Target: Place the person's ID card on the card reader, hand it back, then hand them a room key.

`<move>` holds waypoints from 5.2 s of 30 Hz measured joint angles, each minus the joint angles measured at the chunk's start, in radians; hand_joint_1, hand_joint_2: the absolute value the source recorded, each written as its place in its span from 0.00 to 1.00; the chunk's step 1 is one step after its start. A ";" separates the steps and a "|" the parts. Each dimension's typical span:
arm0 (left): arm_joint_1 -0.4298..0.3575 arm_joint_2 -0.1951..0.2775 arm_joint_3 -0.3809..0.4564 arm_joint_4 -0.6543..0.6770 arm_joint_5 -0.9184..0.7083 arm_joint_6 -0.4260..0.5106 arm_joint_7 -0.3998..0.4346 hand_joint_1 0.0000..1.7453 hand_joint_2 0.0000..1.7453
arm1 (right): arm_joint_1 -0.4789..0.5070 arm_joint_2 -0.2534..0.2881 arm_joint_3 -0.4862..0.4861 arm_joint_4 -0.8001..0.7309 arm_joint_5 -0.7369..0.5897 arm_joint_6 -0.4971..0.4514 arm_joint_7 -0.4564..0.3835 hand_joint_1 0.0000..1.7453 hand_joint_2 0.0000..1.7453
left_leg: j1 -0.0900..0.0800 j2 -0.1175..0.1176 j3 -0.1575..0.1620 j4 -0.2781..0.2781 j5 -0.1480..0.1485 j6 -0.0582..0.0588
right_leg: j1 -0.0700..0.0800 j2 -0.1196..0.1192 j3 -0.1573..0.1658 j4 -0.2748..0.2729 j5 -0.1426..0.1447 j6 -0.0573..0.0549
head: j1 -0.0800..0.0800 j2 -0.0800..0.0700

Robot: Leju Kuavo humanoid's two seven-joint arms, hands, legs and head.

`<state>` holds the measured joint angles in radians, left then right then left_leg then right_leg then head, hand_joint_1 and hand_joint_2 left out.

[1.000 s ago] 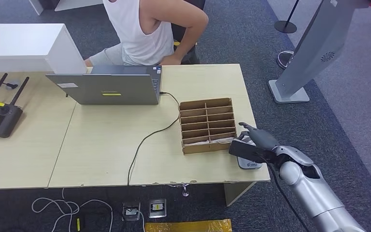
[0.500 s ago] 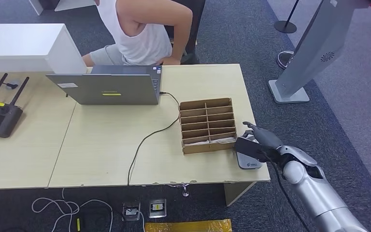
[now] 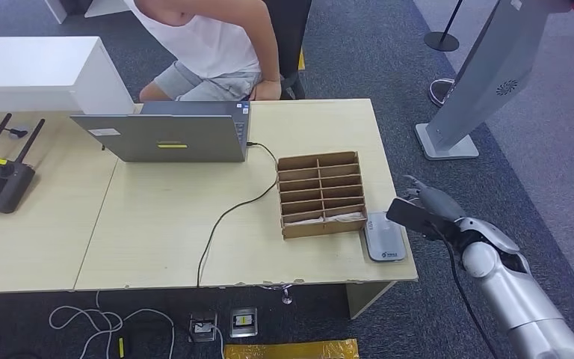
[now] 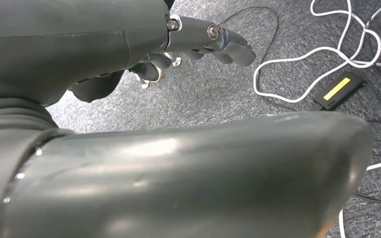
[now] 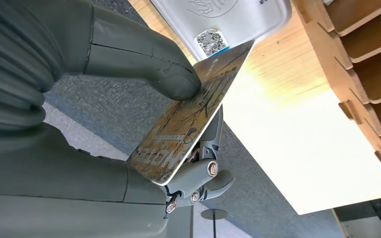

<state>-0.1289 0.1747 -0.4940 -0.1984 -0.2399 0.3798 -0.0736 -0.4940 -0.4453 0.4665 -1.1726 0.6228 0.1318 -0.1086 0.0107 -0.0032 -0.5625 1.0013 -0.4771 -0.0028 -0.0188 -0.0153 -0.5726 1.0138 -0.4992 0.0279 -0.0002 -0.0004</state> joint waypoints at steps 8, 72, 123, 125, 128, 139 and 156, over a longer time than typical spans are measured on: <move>0.000 0.000 0.000 0.000 -0.002 0.000 0.000 0.00 0.00 | 0.039 0.008 0.002 0.000 0.022 -0.005 0.007 1.00 1.00 | 0.000 0.000 0.000 0.000 0.000 0.000 | 0.000 0.000 0.000 0.000 0.000 0.000 | 0.000 0.000; -0.042 -0.008 -0.003 0.000 -0.093 -0.024 0.003 0.00 0.00 | -0.596 0.001 0.020 0.112 0.280 -0.020 -0.158 1.00 1.00 | 0.000 -0.001 -0.002 0.000 0.001 -0.001 | 0.000 -0.001 0.000 0.001 0.001 0.000 | 0.000 0.000; -0.032 -0.019 -0.004 0.000 -0.069 -0.032 0.019 0.00 0.00 | -0.677 0.305 0.027 0.511 -0.527 -0.005 -0.166 0.00 1.00 | 0.001 -0.001 0.000 0.001 0.002 -0.002 | 0.001 0.000 0.000 0.001 0.001 0.000 | 0.000 0.000; -0.020 -0.020 -0.003 0.000 -0.061 -0.029 0.018 0.00 0.00 | -0.610 0.281 -0.012 0.408 -0.637 0.031 -0.101 0.00 1.00 | 0.001 -0.002 0.000 0.001 0.002 -0.002 | 0.001 -0.001 0.000 0.000 0.001 0.000 | 0.000 0.000; -0.004 -0.019 -0.002 0.000 -0.053 -0.024 0.018 0.00 0.00 | -0.510 0.243 -0.057 0.261 -0.670 0.035 -0.039 0.00 1.00 | 0.001 -0.001 0.000 0.001 0.001 -0.002 | 0.001 -0.001 0.000 0.000 0.001 0.000 | 0.000 0.000; 0.009 -0.019 -0.001 0.000 -0.052 -0.023 0.018 0.00 0.00 | -0.256 0.161 -0.120 -0.079 -0.442 -0.003 0.012 0.00 1.00 | 0.001 0.000 0.000 0.001 0.001 -0.003 | 0.001 0.000 0.000 0.000 0.001 0.000 | 0.000 0.000; 0.009 -0.019 0.000 0.000 -0.055 -0.033 0.030 0.00 0.00 | 0.001 0.113 -0.129 -0.299 -0.325 0.033 0.102 0.00 1.00 | 0.001 0.000 0.000 0.001 0.001 -0.003 | 0.001 0.000 0.000 0.000 0.001 -0.001 | 0.000 0.000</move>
<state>-0.1194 0.1557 -0.4940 -0.1985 -0.2946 0.3466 -0.0435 -0.4928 -0.3321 0.3375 -1.4712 0.2973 0.1652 -0.0067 0.0119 -0.0032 -0.5626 1.0020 -0.4763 -0.0059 -0.0178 -0.0152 -0.5727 1.0135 -0.4981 0.0272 -0.0001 -0.0004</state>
